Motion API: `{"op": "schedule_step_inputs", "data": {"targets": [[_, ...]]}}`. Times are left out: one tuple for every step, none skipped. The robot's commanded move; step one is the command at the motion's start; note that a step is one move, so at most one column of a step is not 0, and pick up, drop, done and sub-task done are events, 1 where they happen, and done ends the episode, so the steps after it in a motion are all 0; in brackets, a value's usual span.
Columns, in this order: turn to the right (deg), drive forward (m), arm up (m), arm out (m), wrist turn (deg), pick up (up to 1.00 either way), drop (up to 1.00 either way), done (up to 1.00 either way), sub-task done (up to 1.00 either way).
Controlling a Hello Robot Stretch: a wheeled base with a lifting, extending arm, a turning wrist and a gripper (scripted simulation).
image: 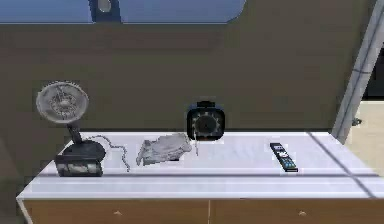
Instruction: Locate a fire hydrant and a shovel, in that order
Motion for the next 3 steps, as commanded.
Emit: {"op": "schedule_step_inputs", "data": {"targets": [[45.0, 0.00, 0.00, 0.00, 0.0, 0.00, 0.00, 0.00, 0.00], [27.0, 0.00, 0.00, 0.00, 0.0, 0.00, 0.00, 0.00, 0.00], [0.0, 1.00, 0.00, 0.00, 0.0, 0.00, 0.00, 0.00, 0.00]]}}
